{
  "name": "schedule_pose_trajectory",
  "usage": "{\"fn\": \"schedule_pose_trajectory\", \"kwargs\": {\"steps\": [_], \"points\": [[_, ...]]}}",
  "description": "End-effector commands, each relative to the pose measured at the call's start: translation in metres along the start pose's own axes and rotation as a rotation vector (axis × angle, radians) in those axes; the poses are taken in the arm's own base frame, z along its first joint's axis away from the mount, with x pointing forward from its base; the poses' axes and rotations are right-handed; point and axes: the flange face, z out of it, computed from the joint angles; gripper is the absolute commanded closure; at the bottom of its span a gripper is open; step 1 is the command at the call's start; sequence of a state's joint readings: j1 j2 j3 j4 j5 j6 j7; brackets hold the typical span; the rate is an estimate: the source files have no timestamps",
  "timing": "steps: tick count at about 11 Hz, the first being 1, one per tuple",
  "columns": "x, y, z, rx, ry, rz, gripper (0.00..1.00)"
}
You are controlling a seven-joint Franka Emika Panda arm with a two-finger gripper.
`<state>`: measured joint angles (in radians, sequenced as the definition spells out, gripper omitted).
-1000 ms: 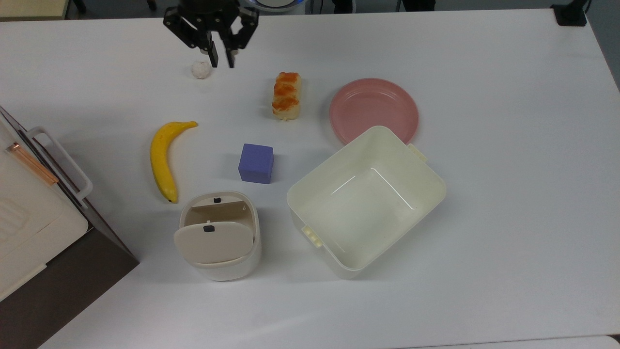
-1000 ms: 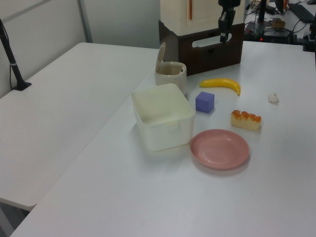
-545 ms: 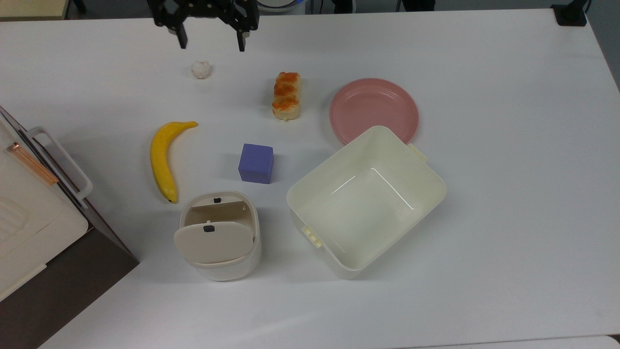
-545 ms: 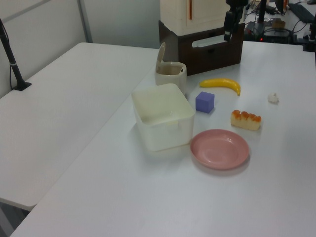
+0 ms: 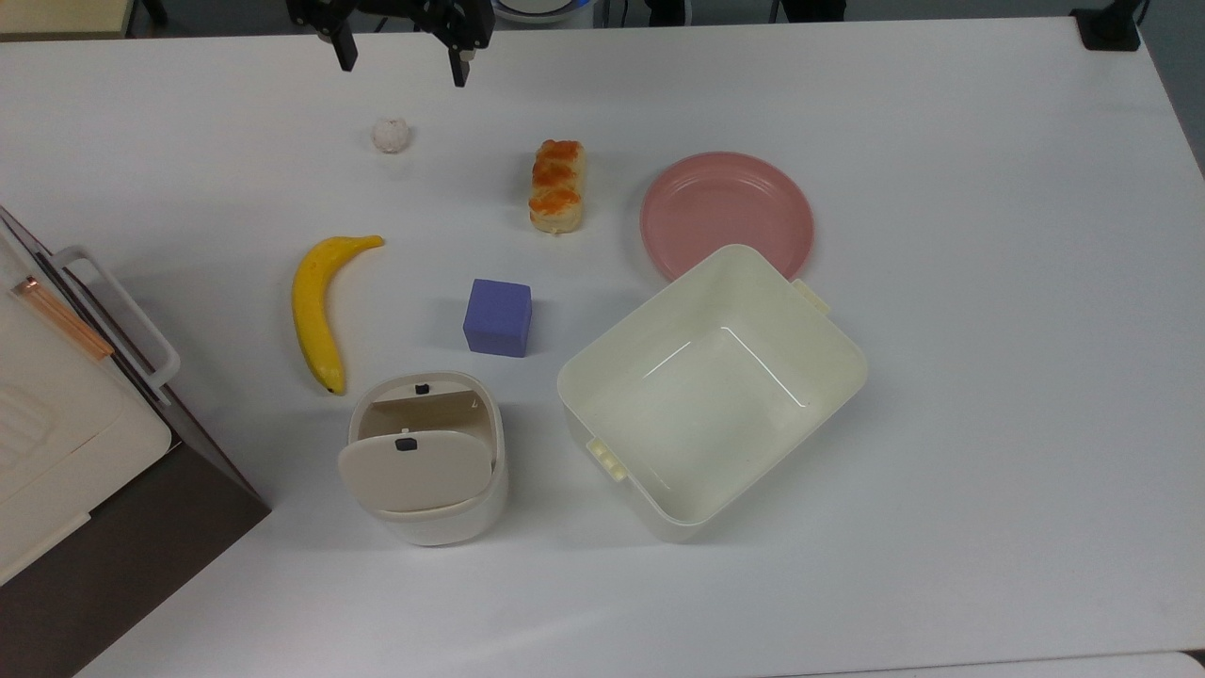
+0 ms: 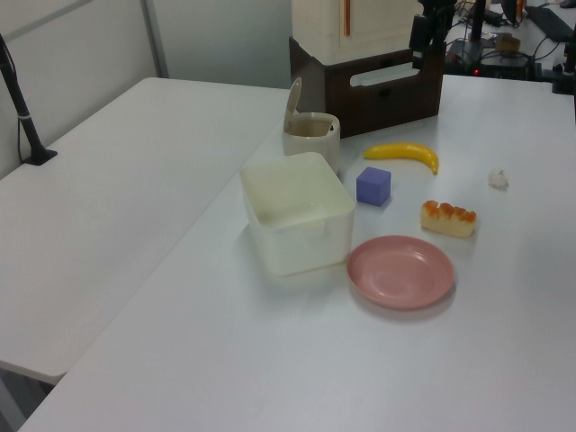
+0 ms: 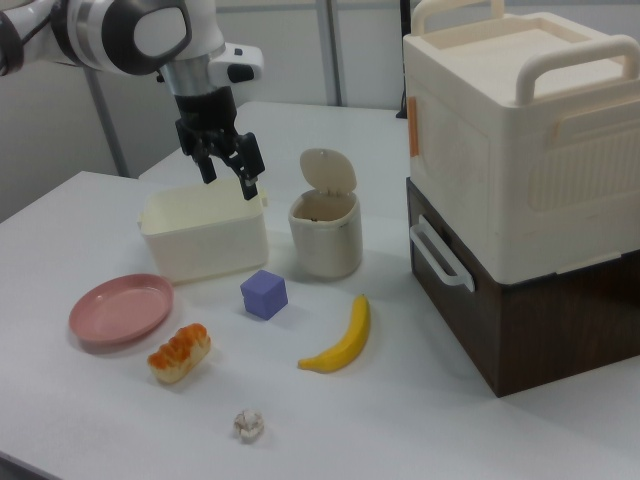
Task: Open the trash can
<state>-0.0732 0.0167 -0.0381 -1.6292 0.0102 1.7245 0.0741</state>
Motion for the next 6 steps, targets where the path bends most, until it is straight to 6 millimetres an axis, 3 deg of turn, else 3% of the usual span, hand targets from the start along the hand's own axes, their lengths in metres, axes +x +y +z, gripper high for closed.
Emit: {"fn": "schedule_pose_trajectory", "kwargs": {"steps": [1,6], "points": [[0.0035,-0.0043,-0.0115,0.003,0.001,0.063,0.0],[0.0035,-0.0047,-0.0115,-0.001,0.001,0.056,0.0]]}}
